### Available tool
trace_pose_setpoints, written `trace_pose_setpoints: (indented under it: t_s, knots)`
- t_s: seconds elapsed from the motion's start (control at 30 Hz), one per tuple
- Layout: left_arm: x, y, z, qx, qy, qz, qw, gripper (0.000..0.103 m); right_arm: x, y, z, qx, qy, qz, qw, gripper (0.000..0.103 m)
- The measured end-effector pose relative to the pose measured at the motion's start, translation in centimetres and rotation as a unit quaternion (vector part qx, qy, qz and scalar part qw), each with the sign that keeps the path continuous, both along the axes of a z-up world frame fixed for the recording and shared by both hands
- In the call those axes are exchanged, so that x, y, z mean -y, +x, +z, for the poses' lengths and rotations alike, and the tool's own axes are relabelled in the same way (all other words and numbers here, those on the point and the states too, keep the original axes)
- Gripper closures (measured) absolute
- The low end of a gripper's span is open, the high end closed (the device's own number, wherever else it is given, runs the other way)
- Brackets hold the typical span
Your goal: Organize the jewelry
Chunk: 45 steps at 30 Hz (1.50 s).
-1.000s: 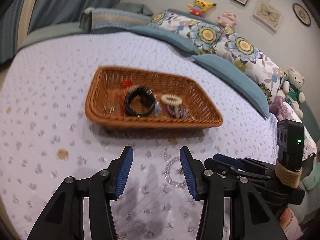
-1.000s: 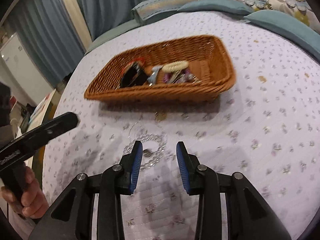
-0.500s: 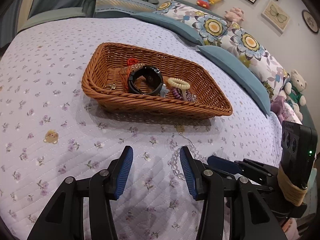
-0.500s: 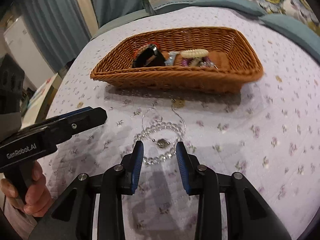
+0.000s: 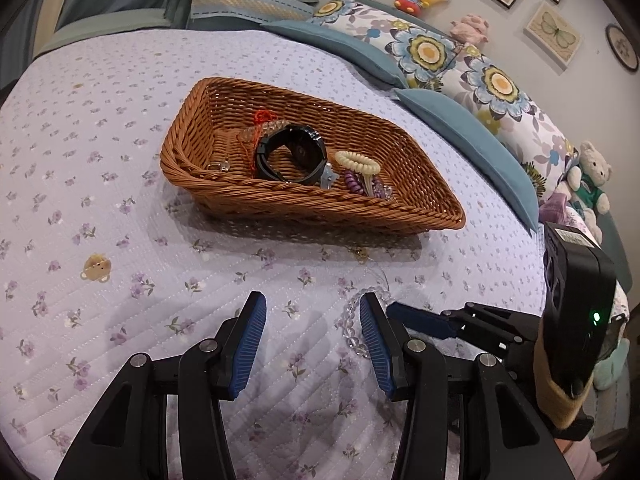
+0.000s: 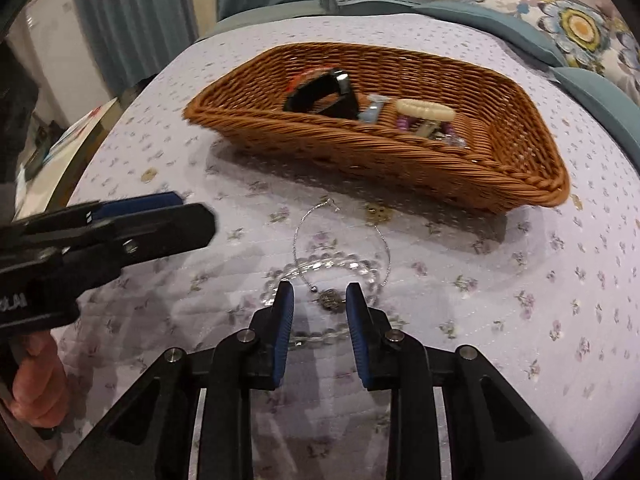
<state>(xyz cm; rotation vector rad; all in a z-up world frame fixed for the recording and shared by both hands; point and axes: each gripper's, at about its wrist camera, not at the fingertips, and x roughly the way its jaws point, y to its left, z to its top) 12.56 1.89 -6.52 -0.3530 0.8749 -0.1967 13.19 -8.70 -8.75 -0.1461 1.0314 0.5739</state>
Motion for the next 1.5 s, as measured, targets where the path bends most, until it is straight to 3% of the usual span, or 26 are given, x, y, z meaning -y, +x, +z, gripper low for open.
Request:
trace_pose_setpoints:
  t_s: [0.13, 0.2, 0.23, 0.27, 0.6, 0.73, 0.87, 0.97, 1.1, 1.2, 1.4, 1.43, 1.47, 1.5]
  knots:
    - [0.0, 0.2, -0.3, -0.005, -0.006, -0.001, 1.0000, 0.053, -0.6, 0.8, -0.9, -0.009, -0.016, -0.008, 1.000, 0.073]
    - [0.1, 0.2, -0.4, -0.006, -0.006, -0.001, 1.0000, 0.053, -0.2, 1.3, -0.9, -0.013, -0.009, -0.016, 1.000, 0.083]
    - [0.1, 0.2, -0.4, -0.006, -0.006, -0.001, 1.0000, 0.053, 0.0, 1.5, -1.0, -0.015, -0.005, -0.021, 1.000, 0.096]
    - [0.1, 0.2, -0.4, -0.006, -0.006, -0.001, 1.0000, 0.053, 0.2, 1.5, -1.0, -0.017, -0.001, -0.024, 1.000, 0.101]
    - [0.5, 0.8, -1.8, -0.030, -0.002, -0.010, 0.9995, 0.053, 1.6, 1.4, 0.0, 0.000, 0.018, -0.045, 0.999, 0.103]
    - [0.4, 0.8, -2.0, -0.034, -0.005, -0.011, 0.9993, 0.053, 3.2, 1.6, 0.0, -0.022, 0.034, -0.068, 0.997, 0.103]
    - [0.6, 0.8, -2.1, -0.036, -0.008, -0.018, 0.9992, 0.053, 5.1, 1.5, -0.4, -0.055, 0.067, -0.083, 0.993, 0.096]
    - [1.6, 1.3, -2.4, -0.039, -0.007, -0.037, 0.9985, 0.055, 5.7, 1.6, 0.1, -0.049, 0.070, -0.093, 0.992, 0.096]
    - [3.6, 1.9, -2.7, -0.044, 0.032, -0.072, 0.9959, 0.068, 6.9, 1.7, 0.5, -0.037, 0.055, -0.111, 0.992, 0.096]
    - [4.7, 1.9, -2.9, -0.044, 0.057, -0.087, 0.9936, 0.068, 8.2, 2.0, 0.6, -0.028, 0.043, -0.135, 0.989, 0.096]
    - [6.1, 2.6, -3.1, -0.045, 0.063, -0.107, 0.9912, 0.068, 11.4, 2.2, 2.3, -0.054, 0.169, -0.124, 0.976, 0.096]
    - [6.4, 2.9, -3.1, -0.046, 0.062, -0.111, 0.9908, 0.068, 11.6, 2.1, 2.7, -0.048, 0.167, -0.129, 0.976, 0.091]
    - [6.6, 3.0, -3.2, -0.048, 0.062, -0.114, 0.9904, 0.068, 11.7, 1.9, 3.0, -0.037, 0.151, -0.138, 0.978, 0.077]
    - [6.8, 3.1, -3.3, -0.049, 0.062, -0.116, 0.9901, 0.068, 11.7, 1.7, 3.2, -0.027, 0.137, -0.146, 0.979, 0.069]
